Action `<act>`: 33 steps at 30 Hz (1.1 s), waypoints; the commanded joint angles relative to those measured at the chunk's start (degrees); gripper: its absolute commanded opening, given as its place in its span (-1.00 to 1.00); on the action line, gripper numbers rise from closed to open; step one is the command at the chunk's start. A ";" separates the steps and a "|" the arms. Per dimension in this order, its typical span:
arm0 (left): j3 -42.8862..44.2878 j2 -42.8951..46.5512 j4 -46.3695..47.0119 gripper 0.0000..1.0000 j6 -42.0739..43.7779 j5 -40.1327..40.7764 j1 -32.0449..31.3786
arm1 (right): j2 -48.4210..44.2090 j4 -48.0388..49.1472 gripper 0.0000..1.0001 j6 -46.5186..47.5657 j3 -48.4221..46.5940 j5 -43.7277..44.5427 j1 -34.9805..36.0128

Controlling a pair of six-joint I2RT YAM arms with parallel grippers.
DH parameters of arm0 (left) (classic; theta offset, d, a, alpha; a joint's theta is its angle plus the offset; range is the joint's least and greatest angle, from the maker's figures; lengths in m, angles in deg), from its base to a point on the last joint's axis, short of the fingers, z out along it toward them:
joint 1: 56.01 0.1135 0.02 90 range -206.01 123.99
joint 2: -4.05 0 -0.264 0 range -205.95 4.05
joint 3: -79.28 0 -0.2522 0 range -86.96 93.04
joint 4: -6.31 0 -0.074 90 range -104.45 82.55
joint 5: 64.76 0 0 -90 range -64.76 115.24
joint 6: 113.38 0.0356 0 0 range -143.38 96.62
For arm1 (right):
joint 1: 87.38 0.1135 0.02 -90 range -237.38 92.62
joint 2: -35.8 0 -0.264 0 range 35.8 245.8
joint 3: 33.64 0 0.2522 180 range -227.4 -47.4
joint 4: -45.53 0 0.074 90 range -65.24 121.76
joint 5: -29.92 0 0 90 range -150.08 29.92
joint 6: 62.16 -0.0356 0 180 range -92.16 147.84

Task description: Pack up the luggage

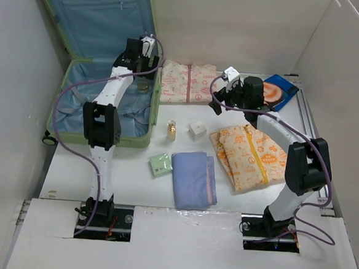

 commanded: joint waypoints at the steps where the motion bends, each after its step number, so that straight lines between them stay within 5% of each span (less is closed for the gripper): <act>1: -3.38 13.60 1.76 0.80 4.28 -2.11 -1.67 | -4.47 2.67 1.00 -0.08 -1.32 -2.85 -0.05; 5: -15.15 24.43 4.24 0.77 11.93 -13.42 -2.21 | -6.84 2.67 1.00 -0.08 1.23 -4.26 -0.05; 6: -16.31 25.58 -0.55 0.77 18.04 -22.51 -2.21 | -7.46 2.67 1.00 0.44 1.84 -5.65 -0.05; 10: -19.19 27.34 -19.26 0.77 37.81 -38.58 -4.66 | -11.06 2.67 1.00 0.97 6.58 -7.94 0.48; 17: -35.89 32.26 -18.11 0.88 45.26 -34.02 -14.77 | -18.00 2.67 1.00 0.97 13.01 -7.96 2.40; 23: -37.94 31.13 -16.68 0.98 40.44 -37.19 -15.83 | -24.33 2.67 1.00 0.97 18.89 -5.06 4.87; 27: -41.71 30.60 -10.03 0.98 35.44 -30.80 -17.41 | -27.59 2.67 1.00 0.97 21.18 -3.04 5.40; 30: -44.44 30.60 -7.11 0.87 33.76 -27.18 -18.21 | -29.34 2.67 1.00 0.97 21.19 -2.51 5.40; 33: -44.44 29.38 -6.58 0.54 32.61 -26.29 -18.73 | -29.88 1.45 1.00 0.97 21.19 -1.89 5.40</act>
